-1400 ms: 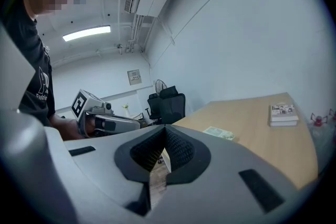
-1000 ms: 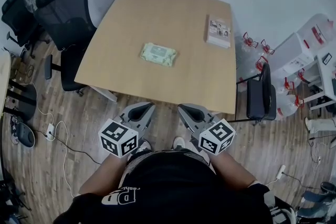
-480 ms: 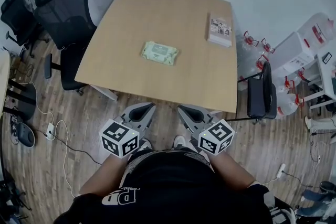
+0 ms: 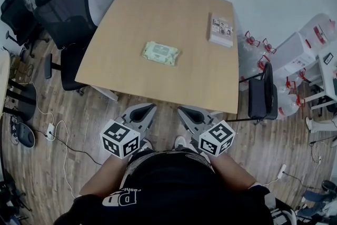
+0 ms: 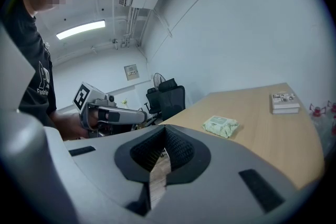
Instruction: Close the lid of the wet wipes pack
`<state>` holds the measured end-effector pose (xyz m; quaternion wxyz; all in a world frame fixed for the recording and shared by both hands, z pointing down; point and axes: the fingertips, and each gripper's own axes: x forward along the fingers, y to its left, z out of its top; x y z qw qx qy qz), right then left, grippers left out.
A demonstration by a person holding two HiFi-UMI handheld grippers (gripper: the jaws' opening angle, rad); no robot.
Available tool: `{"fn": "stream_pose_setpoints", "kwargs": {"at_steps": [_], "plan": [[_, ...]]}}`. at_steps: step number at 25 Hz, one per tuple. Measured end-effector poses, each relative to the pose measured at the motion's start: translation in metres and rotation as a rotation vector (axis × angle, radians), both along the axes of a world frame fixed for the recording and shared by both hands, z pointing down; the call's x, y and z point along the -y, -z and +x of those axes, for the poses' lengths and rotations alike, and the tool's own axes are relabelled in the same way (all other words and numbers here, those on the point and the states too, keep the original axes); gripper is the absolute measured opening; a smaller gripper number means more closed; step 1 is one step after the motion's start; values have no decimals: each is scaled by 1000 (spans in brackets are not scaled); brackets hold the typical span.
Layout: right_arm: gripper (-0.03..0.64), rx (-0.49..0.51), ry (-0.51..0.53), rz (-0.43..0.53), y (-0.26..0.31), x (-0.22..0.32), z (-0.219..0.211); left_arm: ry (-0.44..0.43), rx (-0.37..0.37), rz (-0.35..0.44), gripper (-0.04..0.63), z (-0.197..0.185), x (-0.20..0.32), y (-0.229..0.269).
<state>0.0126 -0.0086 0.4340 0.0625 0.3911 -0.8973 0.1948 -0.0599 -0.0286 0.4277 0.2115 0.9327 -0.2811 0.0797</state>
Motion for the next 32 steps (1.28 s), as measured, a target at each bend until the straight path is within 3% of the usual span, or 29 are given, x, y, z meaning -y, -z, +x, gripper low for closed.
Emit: {"fn": "stream_pose_setpoints", "kwargs": {"at_steps": [32], "plan": [[6, -21, 29, -3, -3, -4, -5, -16, 4, 2, 17, 2, -3, -1]]}}
